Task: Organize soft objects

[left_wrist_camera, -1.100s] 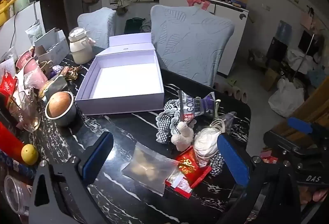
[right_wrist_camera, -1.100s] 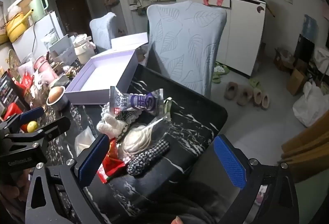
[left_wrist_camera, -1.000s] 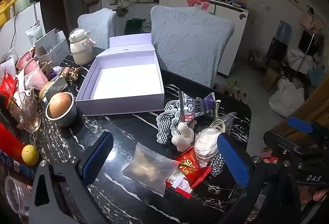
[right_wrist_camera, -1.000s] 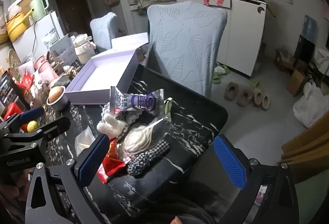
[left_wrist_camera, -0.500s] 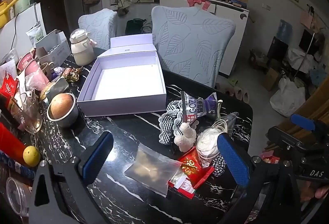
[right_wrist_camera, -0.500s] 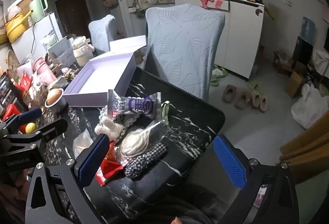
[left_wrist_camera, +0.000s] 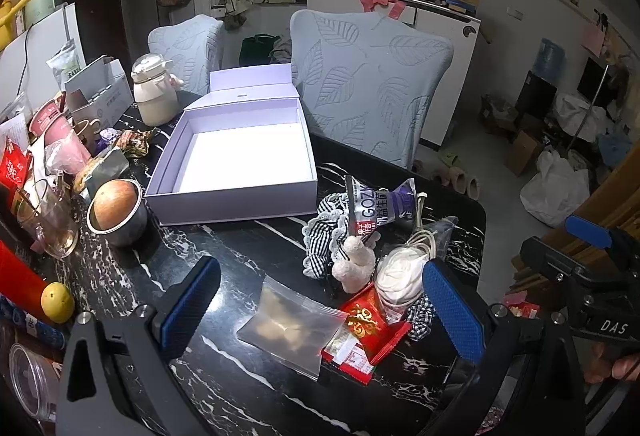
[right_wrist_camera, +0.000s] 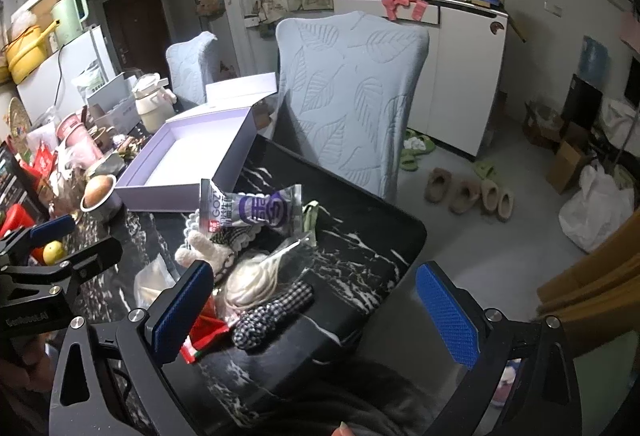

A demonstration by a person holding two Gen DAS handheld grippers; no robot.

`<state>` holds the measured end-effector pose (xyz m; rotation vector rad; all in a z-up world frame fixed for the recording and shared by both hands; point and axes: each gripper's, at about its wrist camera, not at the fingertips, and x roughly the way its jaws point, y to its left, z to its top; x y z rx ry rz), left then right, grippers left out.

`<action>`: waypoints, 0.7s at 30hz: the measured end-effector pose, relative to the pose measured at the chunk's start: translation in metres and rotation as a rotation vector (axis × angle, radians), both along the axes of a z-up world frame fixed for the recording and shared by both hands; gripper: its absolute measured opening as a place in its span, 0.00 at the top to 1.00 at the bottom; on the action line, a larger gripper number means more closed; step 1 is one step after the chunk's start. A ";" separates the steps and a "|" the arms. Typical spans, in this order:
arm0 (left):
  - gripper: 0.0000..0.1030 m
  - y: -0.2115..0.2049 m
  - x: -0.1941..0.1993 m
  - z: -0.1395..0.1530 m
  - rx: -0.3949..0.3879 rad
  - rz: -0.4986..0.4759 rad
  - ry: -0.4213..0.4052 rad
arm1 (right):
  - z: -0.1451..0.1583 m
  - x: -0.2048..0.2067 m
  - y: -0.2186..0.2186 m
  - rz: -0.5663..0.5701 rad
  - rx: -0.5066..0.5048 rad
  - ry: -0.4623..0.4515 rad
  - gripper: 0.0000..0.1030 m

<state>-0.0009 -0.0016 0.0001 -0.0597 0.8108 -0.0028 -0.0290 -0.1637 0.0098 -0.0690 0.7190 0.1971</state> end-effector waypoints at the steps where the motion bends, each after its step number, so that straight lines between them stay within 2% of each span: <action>1: 0.00 0.000 0.000 0.000 -0.002 -0.001 0.001 | 0.000 0.000 0.000 0.001 -0.001 -0.001 0.00; 21: 0.00 0.001 -0.002 0.004 -0.002 -0.003 -0.006 | -0.002 -0.002 0.000 0.004 -0.011 -0.004 0.00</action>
